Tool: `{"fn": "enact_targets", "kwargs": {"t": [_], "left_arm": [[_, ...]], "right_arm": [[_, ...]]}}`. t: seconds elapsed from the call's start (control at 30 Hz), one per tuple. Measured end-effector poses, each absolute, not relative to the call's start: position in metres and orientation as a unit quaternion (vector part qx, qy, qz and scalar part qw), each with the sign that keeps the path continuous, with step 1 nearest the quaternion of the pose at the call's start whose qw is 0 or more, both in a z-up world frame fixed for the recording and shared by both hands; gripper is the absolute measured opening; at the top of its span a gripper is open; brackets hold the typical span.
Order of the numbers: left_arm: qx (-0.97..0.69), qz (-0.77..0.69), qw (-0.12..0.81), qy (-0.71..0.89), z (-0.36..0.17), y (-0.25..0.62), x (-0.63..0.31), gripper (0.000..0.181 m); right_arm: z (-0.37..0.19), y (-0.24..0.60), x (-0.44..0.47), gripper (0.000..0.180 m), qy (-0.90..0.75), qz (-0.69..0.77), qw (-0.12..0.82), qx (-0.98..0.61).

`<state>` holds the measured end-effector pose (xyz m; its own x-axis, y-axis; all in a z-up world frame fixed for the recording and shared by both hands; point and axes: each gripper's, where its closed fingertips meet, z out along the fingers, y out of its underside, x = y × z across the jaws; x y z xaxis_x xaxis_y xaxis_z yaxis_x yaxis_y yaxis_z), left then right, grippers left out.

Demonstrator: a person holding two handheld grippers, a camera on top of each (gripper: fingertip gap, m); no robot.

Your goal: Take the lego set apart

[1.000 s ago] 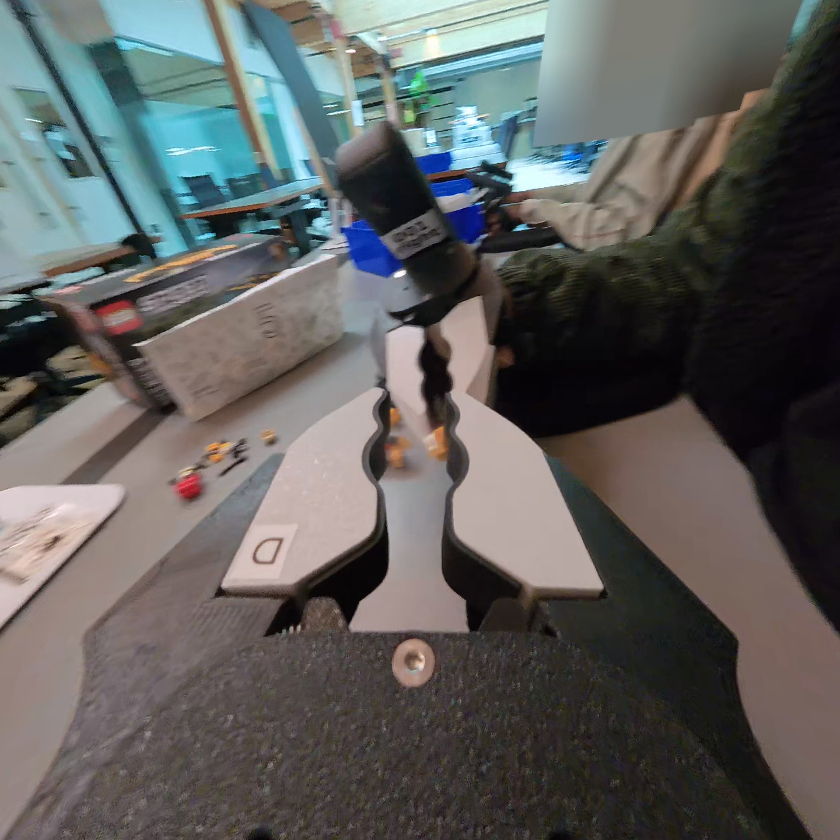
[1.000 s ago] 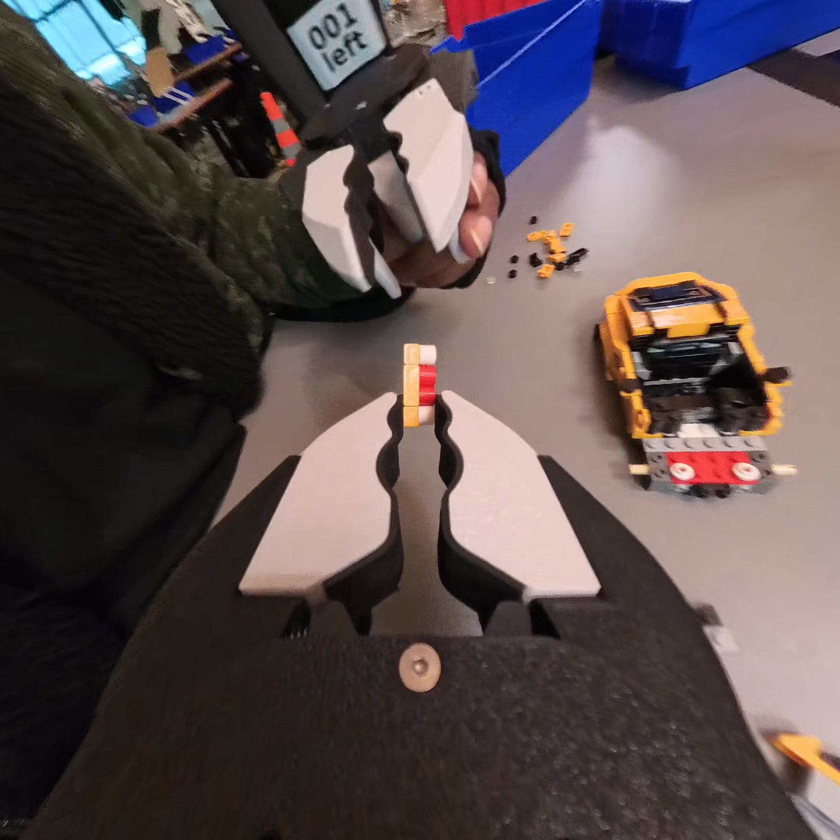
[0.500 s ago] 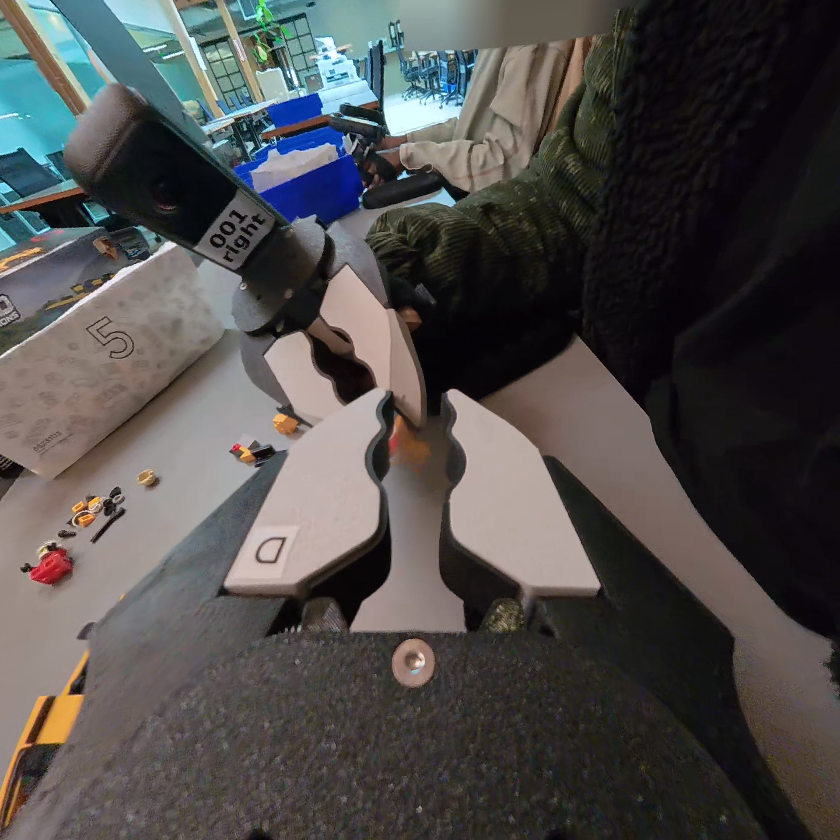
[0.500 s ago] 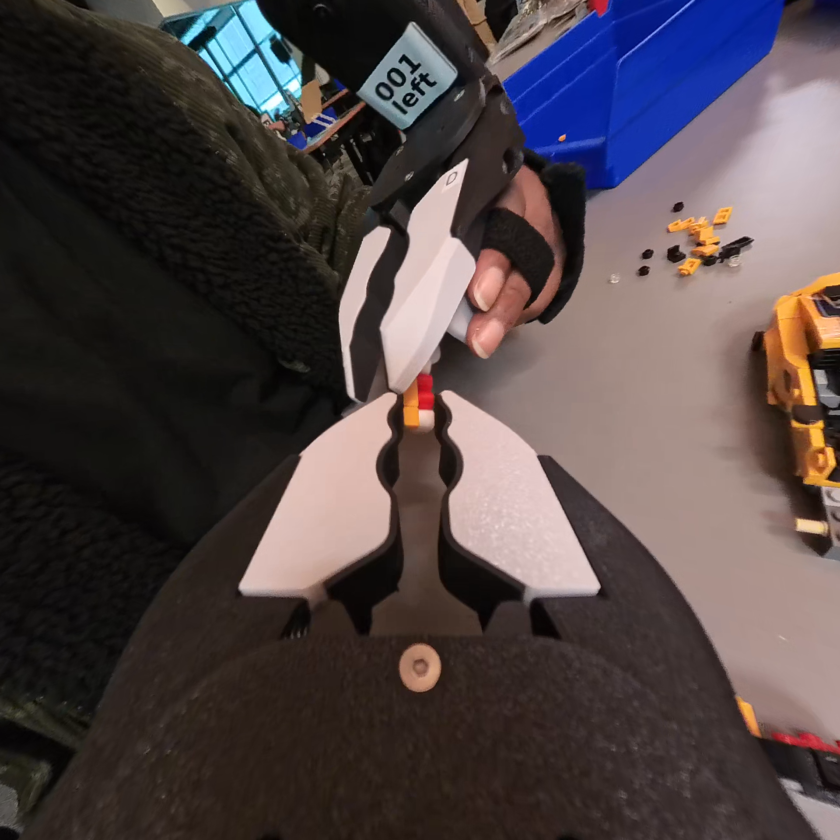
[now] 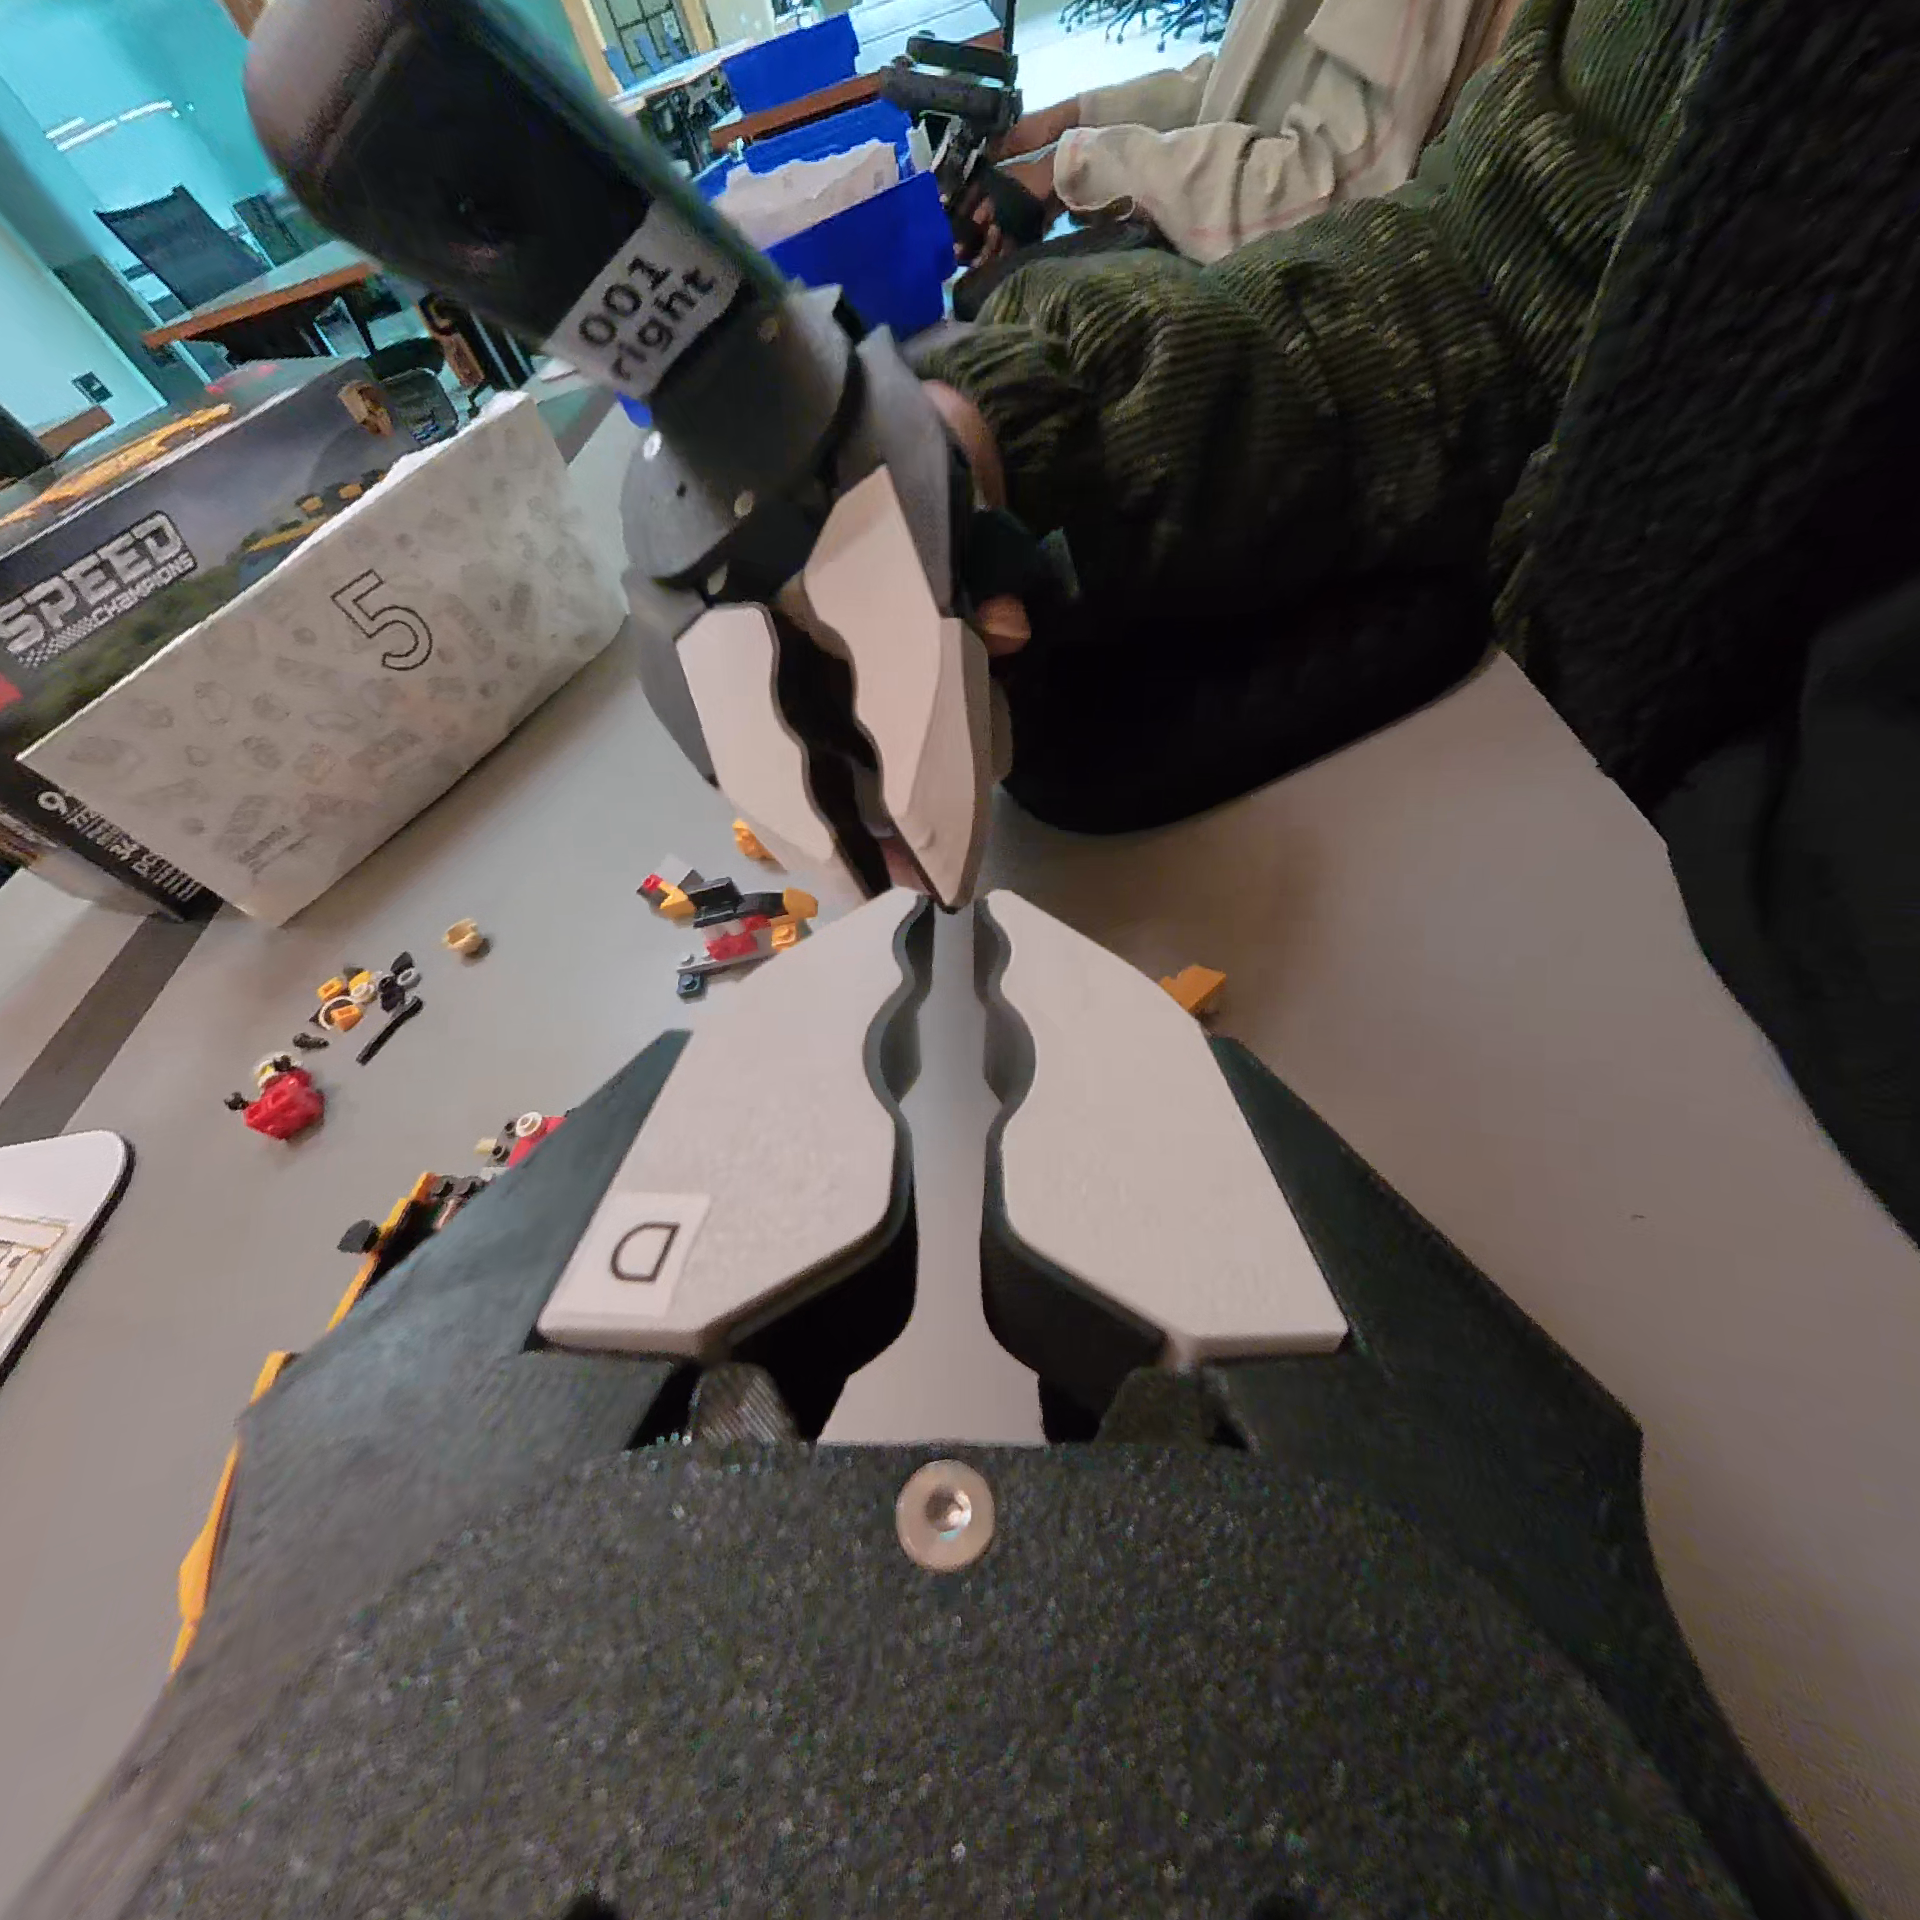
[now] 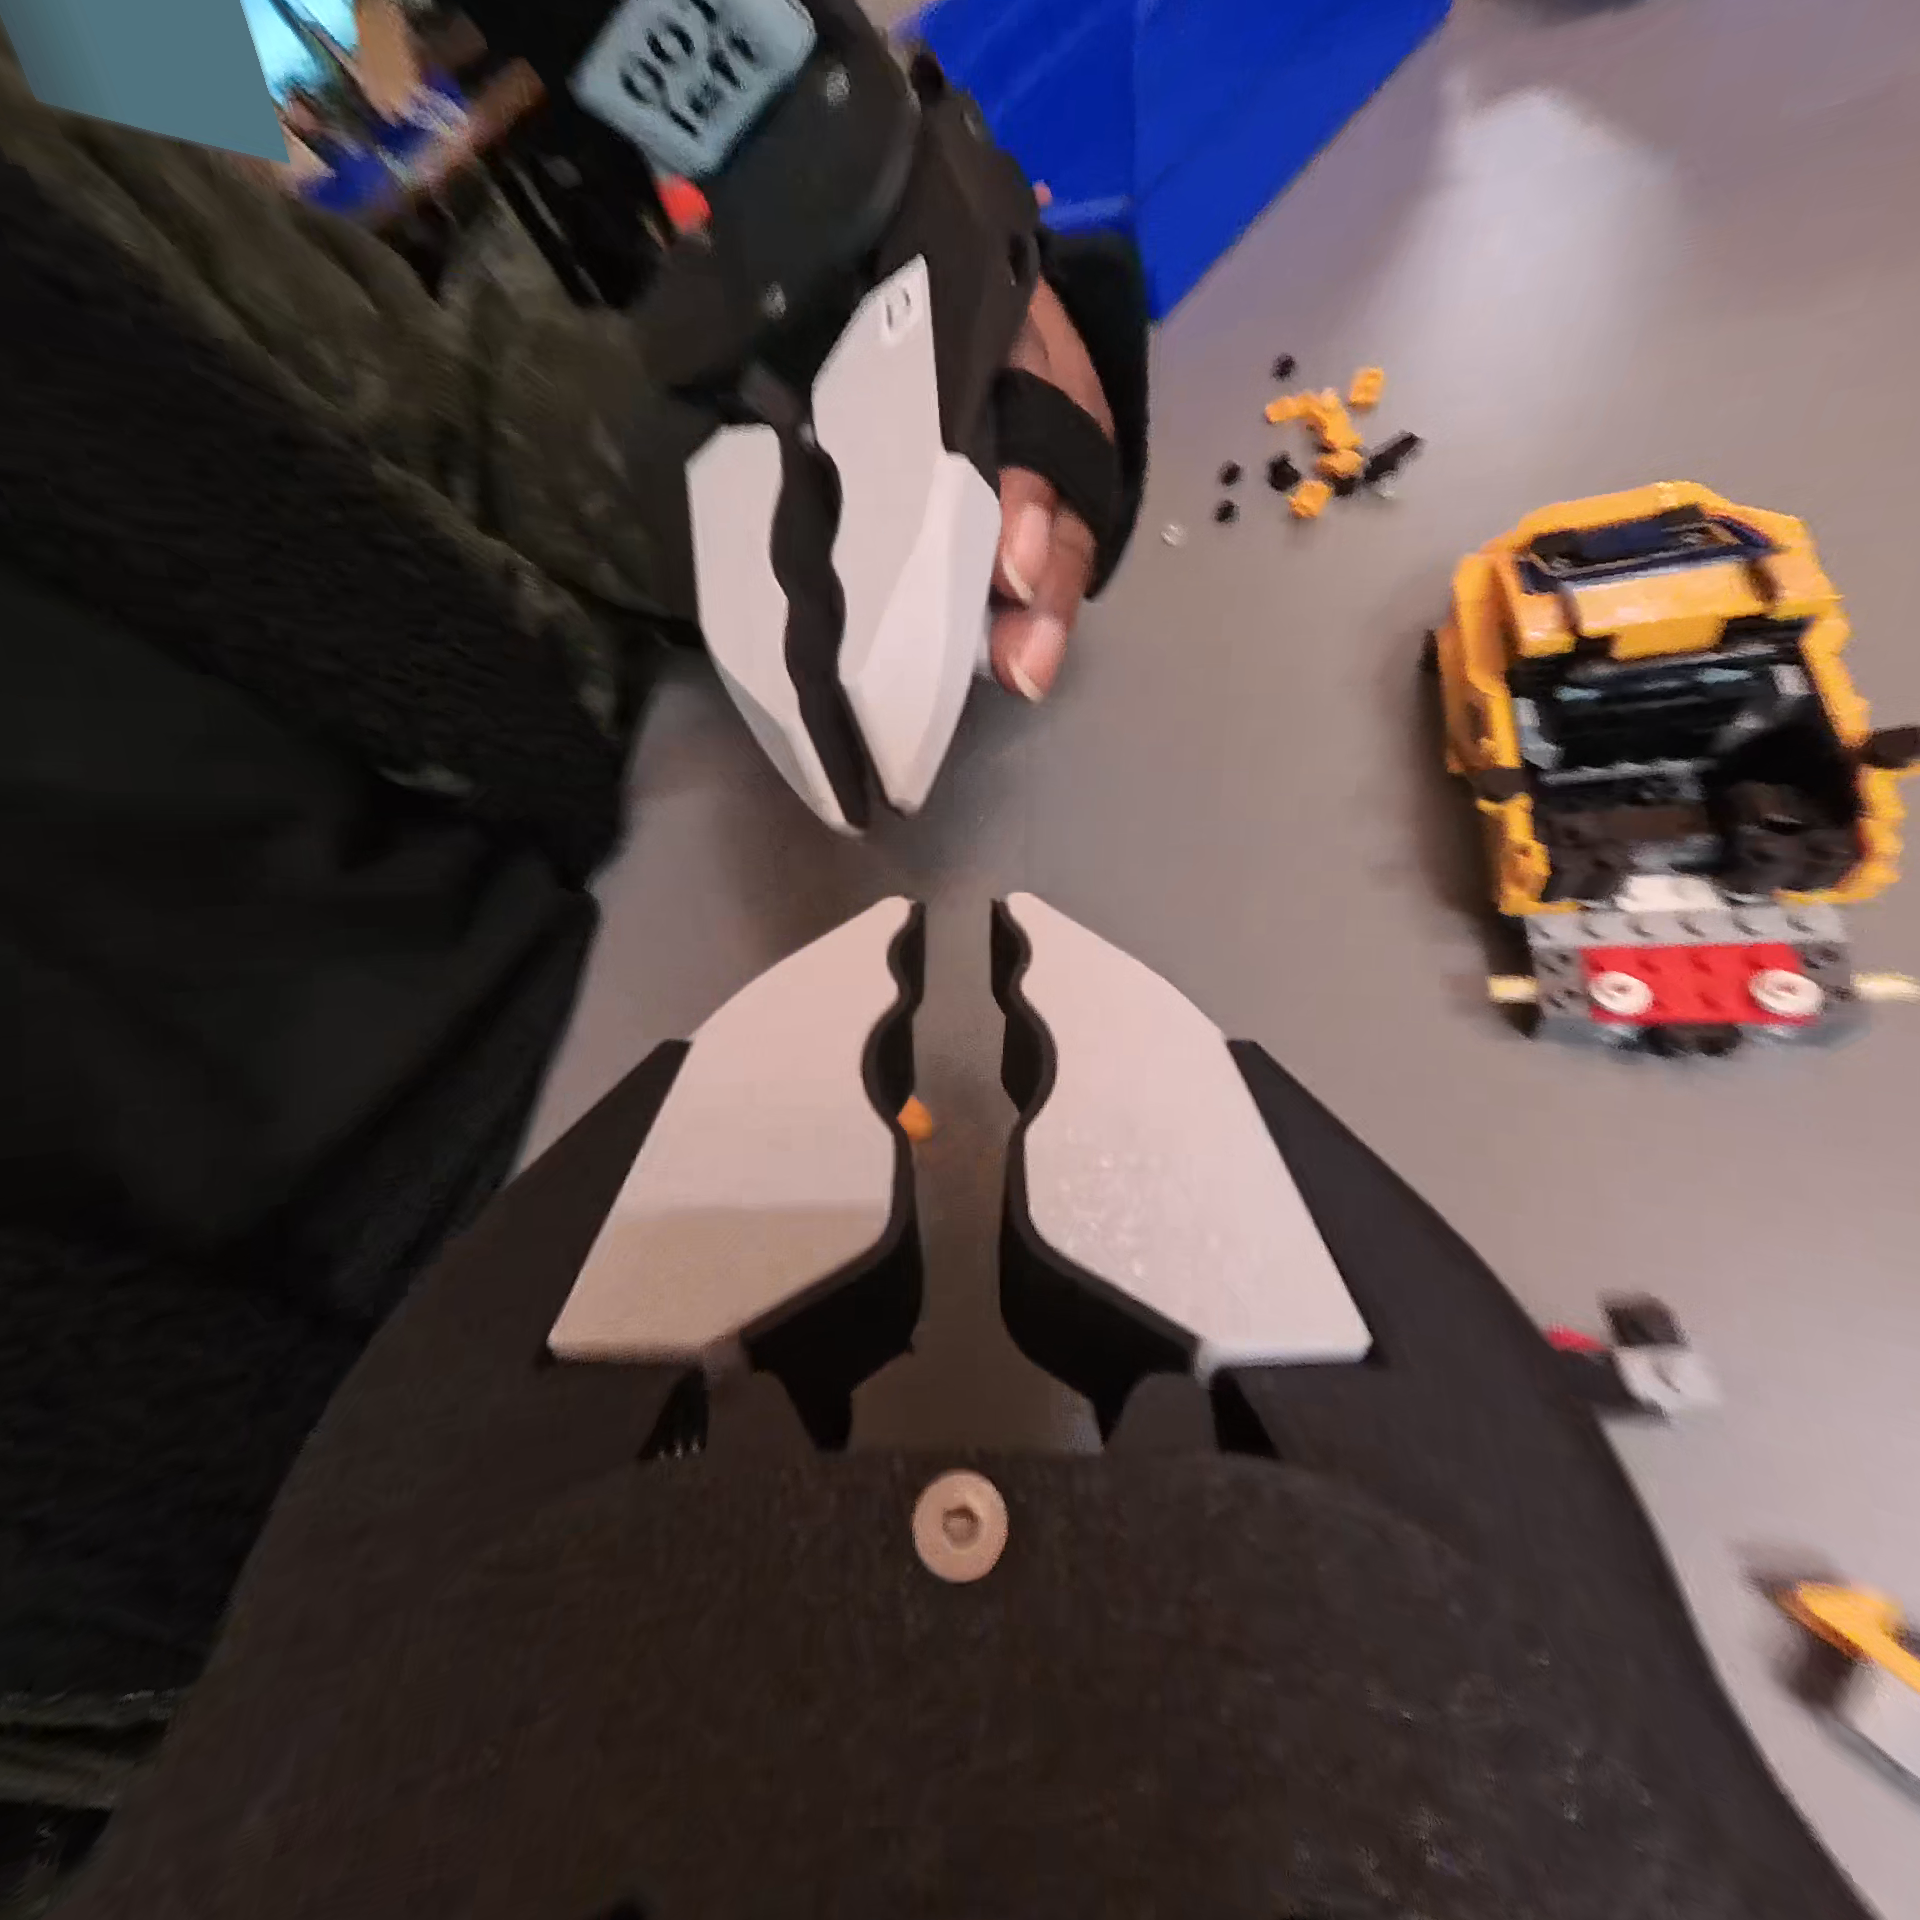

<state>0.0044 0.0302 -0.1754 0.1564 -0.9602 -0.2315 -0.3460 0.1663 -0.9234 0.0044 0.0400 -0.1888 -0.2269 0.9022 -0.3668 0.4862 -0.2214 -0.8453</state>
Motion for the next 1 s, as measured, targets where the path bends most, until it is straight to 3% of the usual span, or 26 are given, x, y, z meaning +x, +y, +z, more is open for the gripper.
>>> {"fn": "enact_targets", "kwargs": {"t": [0.13, 0.23, 0.3, 0.4, 0.5, 0.53, 0.67, 0.8, 1.0], "left_arm": [[-0.577, -0.297, 0.504, 0.57, -0.179, 0.034, 0.004, 0.007], [-0.58, -0.296, 0.498, 0.572, -0.182, 0.035, 0.004, 0.008], [-0.581, -0.3, 0.496, 0.571, -0.182, 0.035, 0.004, 0.008], [-0.582, -0.308, 0.491, 0.57, -0.182, 0.033, 0.005, 0.009], [-0.587, -0.317, 0.482, 0.568, -0.184, 0.032, 0.006, 0.009], [-0.596, -0.317, 0.476, 0.563, -0.186, 0.034, 0.006, 0.009], [-0.662, -0.341, 0.434, 0.507, -0.196, 0.047, 0.003, 0.014], [-0.67, -0.41, 0.437, 0.439, -0.179, 0.054, 0.001, 0.027], [-0.651, -0.568, 0.38, 0.331, -0.154, 0.052, -0.002, 0.03]], "right_arm": [[-0.2, 0.047, 0.018, 0.019, -0.632, 0.387, 0.242, -0.627], [-0.224, 0.027, 0.029, 0.039, -0.66, 0.293, 0.219, -0.656], [-0.241, 0.008, 0.032, 0.043, -0.657, 0.272, 0.189, -0.677], [-0.257, 0.0, 0.033, 0.041, -0.636, 0.246, 0.195, -0.705], [-0.26, -0.011, 0.028, 0.015, -0.649, 0.254, 0.198, -0.689], [-0.259, -0.012, 0.027, 0.013, -0.659, 0.251, 0.204, -0.679], [-0.225, 0.014, 0.017, 0.002, -0.66, 0.246, 0.328, -0.63], [-0.175, 0.033, 0.007, 0.001, -0.631, 0.243, 0.47, -0.568], [-0.137, 0.04, 0.006, 0.0, -0.594, 0.213, 0.585, -0.509]]}}
